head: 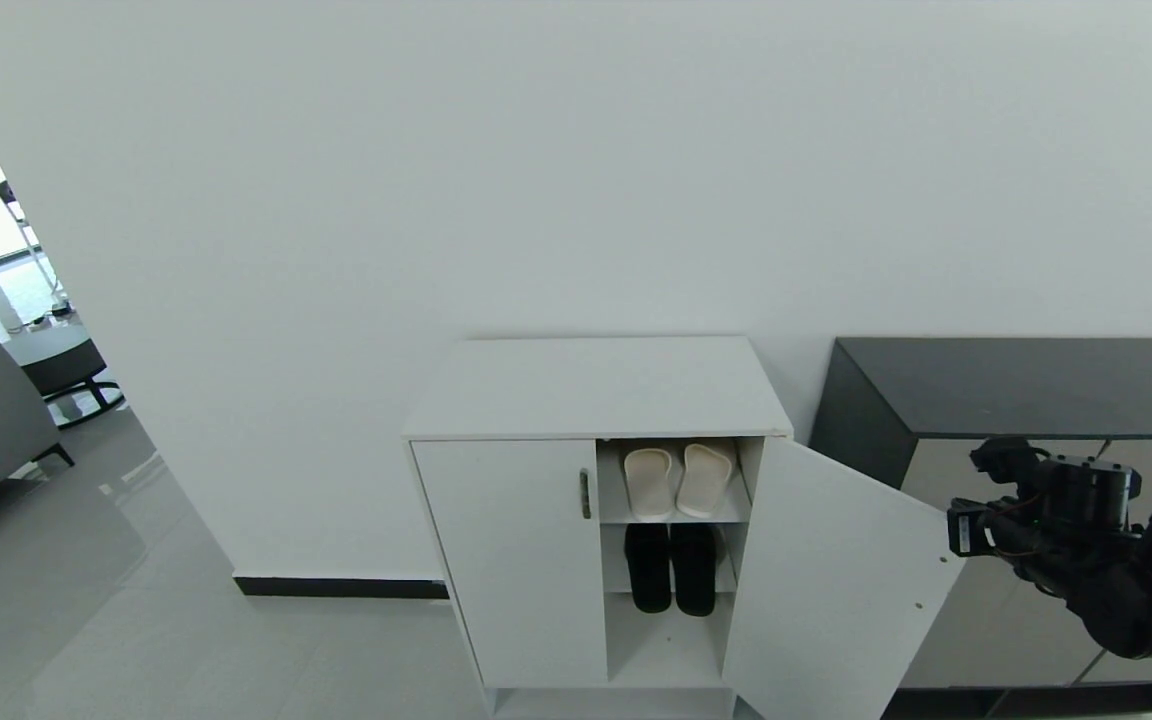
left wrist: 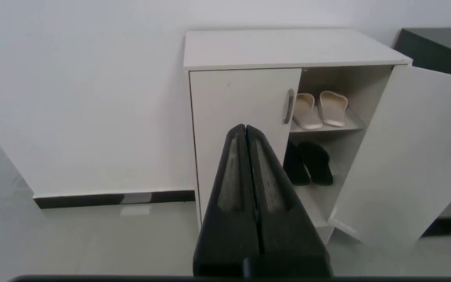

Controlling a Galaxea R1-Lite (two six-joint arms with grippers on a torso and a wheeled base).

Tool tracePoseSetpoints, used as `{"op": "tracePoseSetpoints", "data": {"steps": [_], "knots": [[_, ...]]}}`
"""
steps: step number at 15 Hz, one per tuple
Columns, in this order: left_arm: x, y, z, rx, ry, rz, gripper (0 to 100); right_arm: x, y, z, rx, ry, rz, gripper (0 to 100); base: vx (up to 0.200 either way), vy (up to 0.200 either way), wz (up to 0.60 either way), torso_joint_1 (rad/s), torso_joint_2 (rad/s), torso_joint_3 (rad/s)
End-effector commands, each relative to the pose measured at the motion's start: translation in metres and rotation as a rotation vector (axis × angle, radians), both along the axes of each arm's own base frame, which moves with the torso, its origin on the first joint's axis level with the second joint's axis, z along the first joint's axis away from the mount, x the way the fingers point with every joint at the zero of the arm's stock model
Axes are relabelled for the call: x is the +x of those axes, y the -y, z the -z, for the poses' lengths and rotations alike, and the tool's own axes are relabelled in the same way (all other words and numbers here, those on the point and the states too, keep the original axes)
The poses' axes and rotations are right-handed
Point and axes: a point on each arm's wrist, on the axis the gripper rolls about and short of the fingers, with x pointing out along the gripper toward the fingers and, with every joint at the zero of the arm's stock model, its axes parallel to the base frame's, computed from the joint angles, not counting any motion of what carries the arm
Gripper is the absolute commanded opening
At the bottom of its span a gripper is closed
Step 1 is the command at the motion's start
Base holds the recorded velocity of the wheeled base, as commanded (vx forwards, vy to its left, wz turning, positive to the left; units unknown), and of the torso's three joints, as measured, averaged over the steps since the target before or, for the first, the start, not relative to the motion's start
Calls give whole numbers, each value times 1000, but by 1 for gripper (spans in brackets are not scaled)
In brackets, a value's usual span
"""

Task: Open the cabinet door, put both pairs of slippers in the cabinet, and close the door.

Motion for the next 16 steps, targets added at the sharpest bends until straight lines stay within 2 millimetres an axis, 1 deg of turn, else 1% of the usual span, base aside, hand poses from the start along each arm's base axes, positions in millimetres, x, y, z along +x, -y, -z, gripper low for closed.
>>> {"op": "tracePoseSetpoints", "data": {"steps": [1, 4, 5, 7, 8, 10, 11, 16], "knots": [[0, 0, 0, 0, 0, 0, 0, 1, 0, 7, 2, -15, -2, 0, 0, 0, 0, 0, 0, 0], [0, 0, 0, 0, 0, 0, 0, -1, -3, 10, 2, -31, -8, 0, 0, 0, 0, 0, 0, 0], [0, 0, 0, 0, 0, 0, 0, -7, -12, 11, 1, -48, -33, 0, 0, 0, 0, 0, 0, 0], [0, 0, 0, 0, 0, 0, 0, -17, -29, 7, -11, -31, -89, 0, 0, 0, 0, 0, 0, 0], [0, 0, 0, 0, 0, 0, 0, -30, -47, 1, -8, -6, -147, 0, 0, 0, 0, 0, 0, 0], [0, 0, 0, 0, 0, 0, 0, -47, -75, -12, 0, 18, -238, 0, 0, 0, 0, 0, 0, 0], [0, 0, 0, 0, 0, 0, 0, -51, -81, -17, -1, 29, -255, 0, 0, 0, 0, 0, 0, 0], [0, 0, 0, 0, 0, 0, 0, -46, -78, -9, 12, 11, -235, 0, 0, 0, 0, 0, 0, 0]]}}
